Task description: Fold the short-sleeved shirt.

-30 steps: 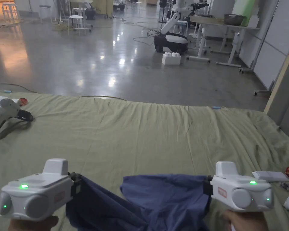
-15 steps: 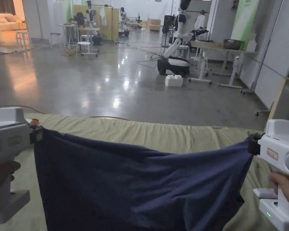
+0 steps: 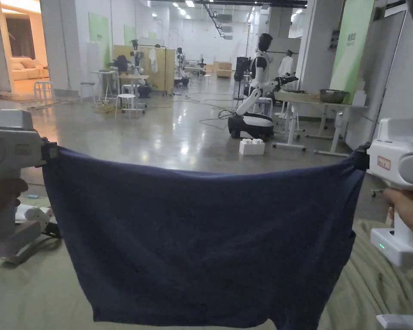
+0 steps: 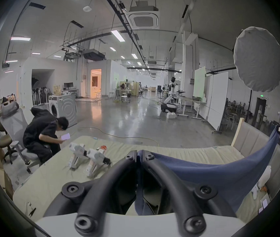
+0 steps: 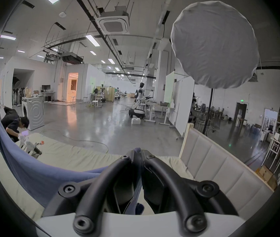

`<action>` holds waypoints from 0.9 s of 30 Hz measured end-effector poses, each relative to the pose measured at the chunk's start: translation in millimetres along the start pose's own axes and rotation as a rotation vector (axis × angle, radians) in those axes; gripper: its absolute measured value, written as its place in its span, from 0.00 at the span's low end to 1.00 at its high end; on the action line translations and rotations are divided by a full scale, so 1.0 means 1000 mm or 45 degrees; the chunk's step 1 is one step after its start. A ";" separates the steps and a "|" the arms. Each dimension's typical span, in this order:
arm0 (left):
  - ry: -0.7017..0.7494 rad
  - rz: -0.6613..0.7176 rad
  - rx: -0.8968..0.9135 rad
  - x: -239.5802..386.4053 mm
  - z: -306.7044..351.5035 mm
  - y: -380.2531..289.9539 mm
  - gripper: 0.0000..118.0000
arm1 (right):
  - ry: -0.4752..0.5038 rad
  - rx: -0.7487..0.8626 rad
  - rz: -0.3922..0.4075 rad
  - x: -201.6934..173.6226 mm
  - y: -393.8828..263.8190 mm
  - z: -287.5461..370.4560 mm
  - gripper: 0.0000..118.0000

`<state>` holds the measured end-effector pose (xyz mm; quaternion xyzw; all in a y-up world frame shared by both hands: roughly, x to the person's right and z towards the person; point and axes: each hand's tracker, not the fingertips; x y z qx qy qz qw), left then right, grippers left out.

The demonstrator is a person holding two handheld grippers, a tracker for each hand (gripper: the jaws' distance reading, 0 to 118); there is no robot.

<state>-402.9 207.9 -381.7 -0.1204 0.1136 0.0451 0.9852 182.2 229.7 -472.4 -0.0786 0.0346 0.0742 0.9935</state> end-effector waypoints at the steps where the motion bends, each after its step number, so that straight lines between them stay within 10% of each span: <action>1: 0.002 -0.005 0.016 0.000 -0.002 0.008 0.02 | -0.006 0.010 -0.012 0.003 0.008 -0.008 0.04; 10: 0.029 -0.059 0.070 0.008 -0.028 0.025 0.02 | -0.054 0.047 0.015 -0.003 0.016 -0.024 0.04; 27: -0.084 -0.082 -0.133 0.008 0.050 -0.196 0.02 | -0.027 -0.236 0.036 -0.002 -0.205 0.055 0.04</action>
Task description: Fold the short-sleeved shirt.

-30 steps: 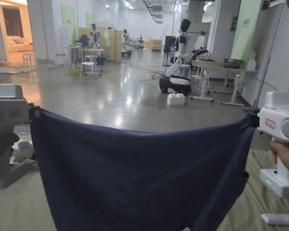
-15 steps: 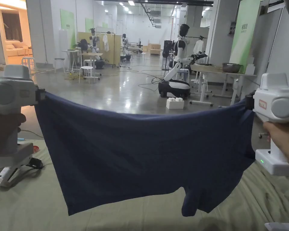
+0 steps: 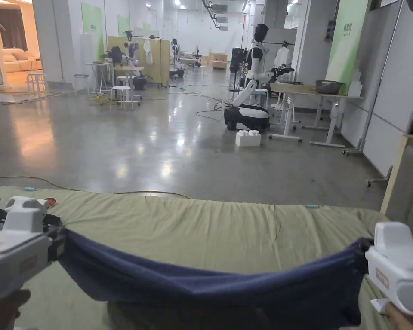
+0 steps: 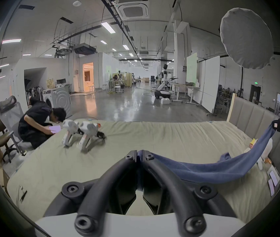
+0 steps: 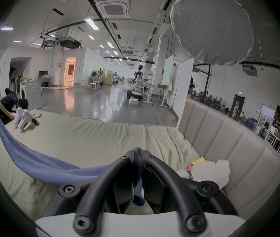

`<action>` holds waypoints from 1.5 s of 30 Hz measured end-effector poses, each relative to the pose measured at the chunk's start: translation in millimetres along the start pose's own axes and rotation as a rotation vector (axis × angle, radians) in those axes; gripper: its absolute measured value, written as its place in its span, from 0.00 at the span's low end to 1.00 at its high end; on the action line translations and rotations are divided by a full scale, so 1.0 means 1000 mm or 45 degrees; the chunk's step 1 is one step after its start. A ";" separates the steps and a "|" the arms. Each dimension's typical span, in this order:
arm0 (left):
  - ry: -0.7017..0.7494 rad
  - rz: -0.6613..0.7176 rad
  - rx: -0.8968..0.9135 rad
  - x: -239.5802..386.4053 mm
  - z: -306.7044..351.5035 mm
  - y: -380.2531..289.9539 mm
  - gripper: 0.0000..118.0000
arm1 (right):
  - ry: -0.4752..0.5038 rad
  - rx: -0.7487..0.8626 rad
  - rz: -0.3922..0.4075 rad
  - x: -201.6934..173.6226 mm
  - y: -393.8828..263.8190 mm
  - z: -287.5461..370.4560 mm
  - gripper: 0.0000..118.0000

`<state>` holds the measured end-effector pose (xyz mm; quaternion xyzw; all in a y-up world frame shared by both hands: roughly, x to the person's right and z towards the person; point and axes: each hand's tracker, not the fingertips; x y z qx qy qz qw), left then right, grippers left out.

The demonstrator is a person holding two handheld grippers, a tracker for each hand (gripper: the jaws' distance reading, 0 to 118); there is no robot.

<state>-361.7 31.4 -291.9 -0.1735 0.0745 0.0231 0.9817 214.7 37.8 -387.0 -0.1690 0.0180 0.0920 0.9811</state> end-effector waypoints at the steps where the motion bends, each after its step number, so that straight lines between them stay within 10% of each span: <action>1: -0.004 0.014 -0.003 0.000 0.011 -0.013 0.02 | 0.005 -0.026 0.008 0.002 -0.014 0.009 0.04; 14: -0.012 0.069 -0.366 -0.012 0.118 -0.141 0.02 | 0.010 -0.302 0.127 0.003 -0.131 0.108 0.04; 27: 0.006 -0.063 -0.856 -0.005 0.070 -0.248 0.04 | 0.026 -0.705 0.176 -0.013 -0.247 0.093 0.11; 31: -0.011 -0.163 -0.784 0.004 0.073 -0.232 0.45 | -0.091 -0.582 0.249 -0.023 -0.235 0.105 0.77; 34: -0.003 -0.233 -0.618 0.018 0.079 -0.211 0.81 | -0.029 -0.404 0.189 -0.031 -0.207 0.114 0.79; 41: -0.011 -0.164 -0.123 0.078 0.084 -0.144 0.64 | 0.068 0.007 -0.055 -0.078 -0.133 0.112 0.78; 45: 0.073 -0.153 0.112 0.113 0.083 -0.123 0.41 | 0.036 0.219 -0.142 -0.111 -0.111 0.112 0.54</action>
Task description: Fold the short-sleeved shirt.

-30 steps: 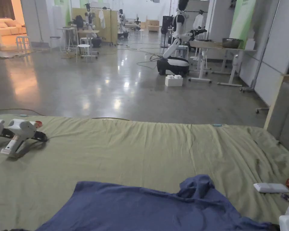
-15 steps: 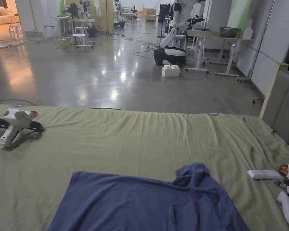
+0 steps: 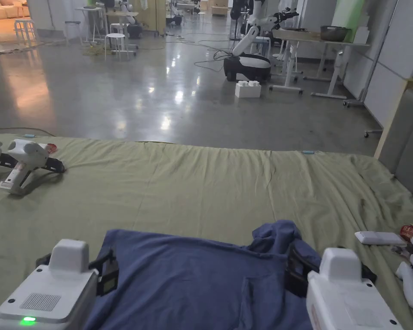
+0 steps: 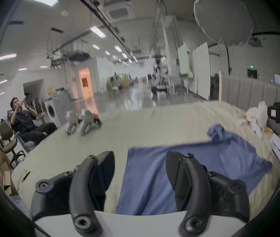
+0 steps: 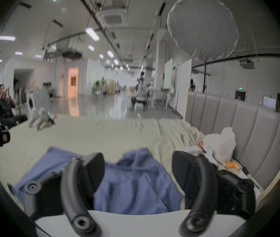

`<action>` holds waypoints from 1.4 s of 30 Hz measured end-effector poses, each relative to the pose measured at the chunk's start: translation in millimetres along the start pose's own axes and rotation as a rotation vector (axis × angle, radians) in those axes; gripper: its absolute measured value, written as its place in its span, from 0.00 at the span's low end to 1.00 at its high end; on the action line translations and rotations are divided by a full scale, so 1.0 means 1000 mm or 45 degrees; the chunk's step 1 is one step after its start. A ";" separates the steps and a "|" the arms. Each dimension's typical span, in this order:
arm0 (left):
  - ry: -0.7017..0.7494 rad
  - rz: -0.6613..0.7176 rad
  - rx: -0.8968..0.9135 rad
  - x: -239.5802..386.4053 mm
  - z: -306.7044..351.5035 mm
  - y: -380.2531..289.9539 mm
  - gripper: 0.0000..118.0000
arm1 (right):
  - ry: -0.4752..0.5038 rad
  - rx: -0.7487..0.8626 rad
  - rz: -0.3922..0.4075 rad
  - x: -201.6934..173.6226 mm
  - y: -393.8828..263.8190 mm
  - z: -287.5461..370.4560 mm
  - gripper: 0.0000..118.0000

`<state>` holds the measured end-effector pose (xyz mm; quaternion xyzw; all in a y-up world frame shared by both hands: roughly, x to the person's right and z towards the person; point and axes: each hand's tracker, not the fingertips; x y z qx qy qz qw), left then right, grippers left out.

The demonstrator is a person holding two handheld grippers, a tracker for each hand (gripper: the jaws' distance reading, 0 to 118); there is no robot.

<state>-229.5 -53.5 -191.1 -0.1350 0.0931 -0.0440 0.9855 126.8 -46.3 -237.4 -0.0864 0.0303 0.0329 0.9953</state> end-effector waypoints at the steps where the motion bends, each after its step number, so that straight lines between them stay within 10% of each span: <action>1: 0.004 0.019 0.034 0.006 0.001 0.005 0.38 | -0.002 0.040 -0.015 -0.008 0.004 -0.001 0.50; 6: 0.071 0.113 0.149 0.024 0.007 0.016 0.00 | 0.027 0.173 0.008 -0.027 0.013 0.003 0.00; 14: 0.056 0.175 0.073 0.013 -0.004 0.004 0.00 | 0.067 0.137 0.002 -0.031 0.009 -0.005 0.00; 26: -0.035 0.260 -0.592 -0.059 -0.196 -0.055 0.00 | 0.086 -0.150 0.028 -0.021 -0.039 -0.061 0.00; 35: -0.072 0.210 -0.803 -0.078 -0.340 -0.055 0.69 | 0.083 -0.261 0.061 -0.013 -0.061 -0.101 0.00; 42: -0.030 0.084 -0.965 -0.074 -0.395 -0.077 0.73 | 0.047 -0.327 0.068 0.000 -0.074 -0.115 0.00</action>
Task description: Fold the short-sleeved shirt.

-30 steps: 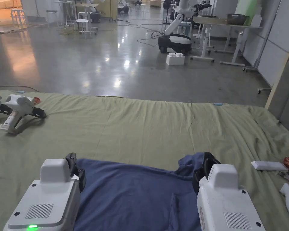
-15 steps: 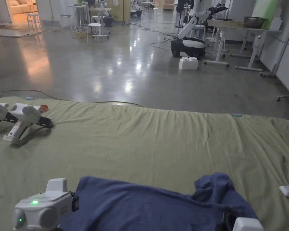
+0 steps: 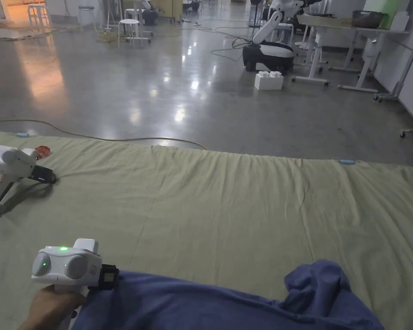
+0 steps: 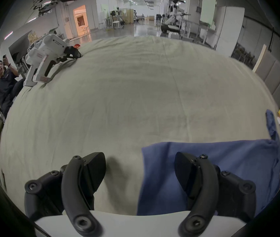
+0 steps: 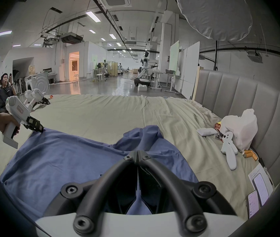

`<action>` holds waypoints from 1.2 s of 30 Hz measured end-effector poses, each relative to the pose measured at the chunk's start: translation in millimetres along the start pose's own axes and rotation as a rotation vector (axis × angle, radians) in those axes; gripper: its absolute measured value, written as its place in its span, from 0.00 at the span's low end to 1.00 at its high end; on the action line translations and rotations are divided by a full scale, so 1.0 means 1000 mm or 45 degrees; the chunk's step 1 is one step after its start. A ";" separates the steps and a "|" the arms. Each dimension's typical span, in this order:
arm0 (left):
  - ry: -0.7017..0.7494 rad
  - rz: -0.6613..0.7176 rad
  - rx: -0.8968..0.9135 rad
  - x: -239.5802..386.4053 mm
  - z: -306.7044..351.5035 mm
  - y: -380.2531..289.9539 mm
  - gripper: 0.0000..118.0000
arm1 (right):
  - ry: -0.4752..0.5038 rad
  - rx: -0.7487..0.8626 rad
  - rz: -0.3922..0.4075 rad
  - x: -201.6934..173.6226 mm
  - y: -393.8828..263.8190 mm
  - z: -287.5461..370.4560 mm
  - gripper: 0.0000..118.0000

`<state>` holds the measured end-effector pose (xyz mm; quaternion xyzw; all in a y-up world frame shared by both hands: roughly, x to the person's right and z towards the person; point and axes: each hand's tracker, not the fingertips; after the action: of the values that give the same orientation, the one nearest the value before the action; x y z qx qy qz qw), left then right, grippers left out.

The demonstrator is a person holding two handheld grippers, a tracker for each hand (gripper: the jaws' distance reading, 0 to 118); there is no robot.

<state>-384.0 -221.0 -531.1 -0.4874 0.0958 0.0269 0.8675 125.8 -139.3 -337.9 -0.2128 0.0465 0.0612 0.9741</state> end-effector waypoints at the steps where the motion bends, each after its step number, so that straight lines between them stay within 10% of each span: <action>1: -0.003 -0.009 -0.010 0.004 0.000 -0.001 0.72 | -0.003 -0.013 0.001 0.002 -0.002 -0.002 0.00; 4: 0.001 -0.042 0.039 0.012 0.002 0.003 0.57 | -0.017 -0.040 -0.006 0.011 -0.005 -0.009 0.00; 8: -0.061 -0.098 0.059 0.025 0.009 0.006 0.01 | -0.050 -0.190 -0.037 0.032 0.006 -0.043 0.02; 12: -0.051 -0.078 0.067 0.028 0.016 0.002 0.00 | -0.059 -0.361 -0.128 0.070 0.023 -0.106 0.61; 18: -0.061 -0.098 0.178 0.024 0.052 -0.003 0.00 | -0.028 -0.604 -0.014 0.108 0.038 -0.201 0.66; 26: -0.060 -0.132 0.239 0.023 0.081 -0.017 0.00 | 0.059 -0.809 -0.049 0.114 0.026 -0.247 0.51; 29: -0.058 -0.142 0.255 0.024 0.087 -0.020 0.00 | 0.043 -0.751 0.043 0.108 0.030 -0.243 0.00; 36: -0.101 -0.086 0.351 0.020 0.131 -0.024 0.00 | 0.051 -0.568 -0.119 0.118 0.052 -0.187 0.00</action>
<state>-342.2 -122.6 -448.3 -0.3650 0.0479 0.0033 0.9297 223.2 -159.3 -542.4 -0.4261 0.0412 0.0205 0.9035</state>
